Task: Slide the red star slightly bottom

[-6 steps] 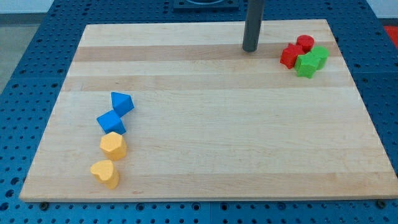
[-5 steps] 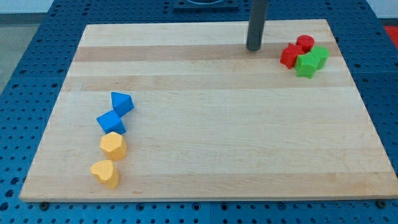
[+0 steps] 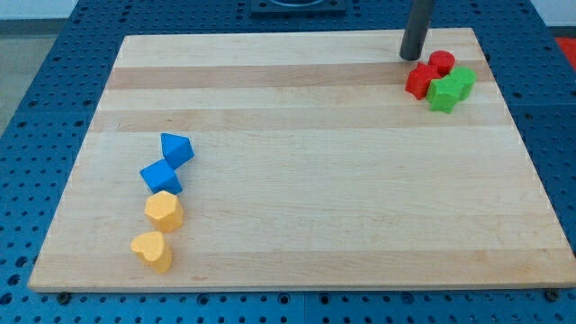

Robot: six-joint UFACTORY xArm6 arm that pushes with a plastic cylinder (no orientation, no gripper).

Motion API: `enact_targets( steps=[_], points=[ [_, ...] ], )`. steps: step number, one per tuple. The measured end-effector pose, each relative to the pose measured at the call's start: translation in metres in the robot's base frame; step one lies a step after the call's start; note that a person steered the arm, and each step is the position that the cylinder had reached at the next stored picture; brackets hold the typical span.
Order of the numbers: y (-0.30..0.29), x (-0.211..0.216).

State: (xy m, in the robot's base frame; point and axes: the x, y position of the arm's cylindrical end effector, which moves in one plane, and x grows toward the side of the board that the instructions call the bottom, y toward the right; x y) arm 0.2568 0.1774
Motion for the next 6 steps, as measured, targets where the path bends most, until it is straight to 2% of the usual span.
enact_targets(
  steps=[3, 6],
  points=[
    [0.0, 0.013],
    [-0.001, 0.058]
  ],
)
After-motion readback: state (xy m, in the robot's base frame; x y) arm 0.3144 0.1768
